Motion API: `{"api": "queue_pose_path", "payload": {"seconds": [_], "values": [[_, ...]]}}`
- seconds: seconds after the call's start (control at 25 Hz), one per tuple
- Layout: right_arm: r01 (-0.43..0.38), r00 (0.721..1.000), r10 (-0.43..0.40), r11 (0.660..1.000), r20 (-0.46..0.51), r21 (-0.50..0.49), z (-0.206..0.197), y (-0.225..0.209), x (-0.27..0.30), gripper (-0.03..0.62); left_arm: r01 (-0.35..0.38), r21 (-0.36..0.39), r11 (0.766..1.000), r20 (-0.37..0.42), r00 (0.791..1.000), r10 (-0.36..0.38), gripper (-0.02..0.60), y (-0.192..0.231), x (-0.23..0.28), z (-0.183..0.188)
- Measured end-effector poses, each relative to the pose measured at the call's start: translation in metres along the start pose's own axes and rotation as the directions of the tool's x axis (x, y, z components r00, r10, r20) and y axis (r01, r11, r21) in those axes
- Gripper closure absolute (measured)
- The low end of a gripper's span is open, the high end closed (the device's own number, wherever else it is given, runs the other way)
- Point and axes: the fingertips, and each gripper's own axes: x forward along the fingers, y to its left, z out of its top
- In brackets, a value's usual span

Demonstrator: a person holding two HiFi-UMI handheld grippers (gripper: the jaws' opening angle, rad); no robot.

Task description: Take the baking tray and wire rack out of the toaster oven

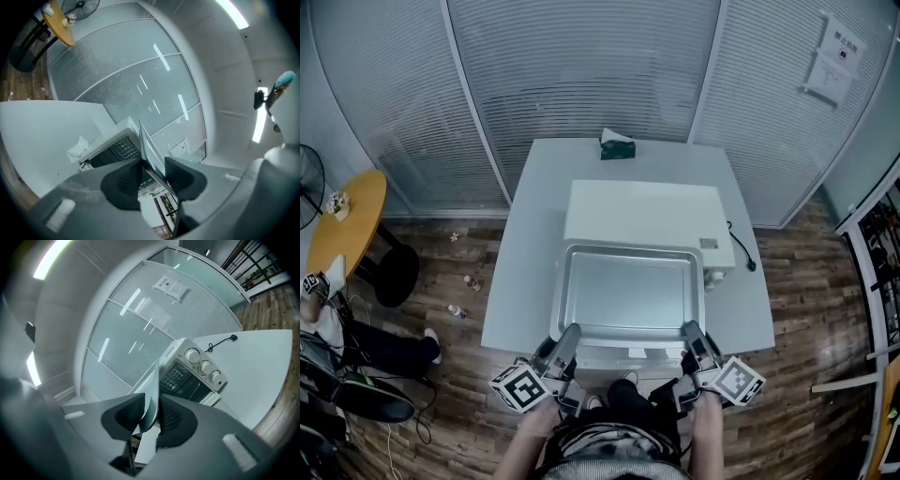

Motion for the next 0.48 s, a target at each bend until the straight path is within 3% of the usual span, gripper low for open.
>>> {"api": "queue_pose_path", "payload": {"seconds": [0.16,0.28,0.4,0.48], "values": [[0.146,0.989,-0.145,0.988,-0.021,0.051,0.012,-0.031,0.007,0.512,-0.010,-0.008,1.000,-0.003,1.000,0.010,0.428,0.006,0.028,0.006],[0.057,0.998,-0.057,0.998,-0.013,0.035,0.027,-0.024,0.028,0.508,-0.022,-0.025,0.999,-0.002,1.000,0.022,0.428,0.006,0.047,0.011],[0.068,0.998,-0.068,0.997,-0.018,0.040,0.038,-0.032,0.040,0.508,-0.045,-0.024,0.999,-0.009,0.999,0.045,0.428,0.015,0.061,0.012],[0.117,0.993,-0.115,0.992,-0.028,0.048,0.043,-0.042,0.043,0.510,-0.061,-0.027,0.998,-0.009,0.998,0.061,0.434,0.020,0.069,0.012]]}}
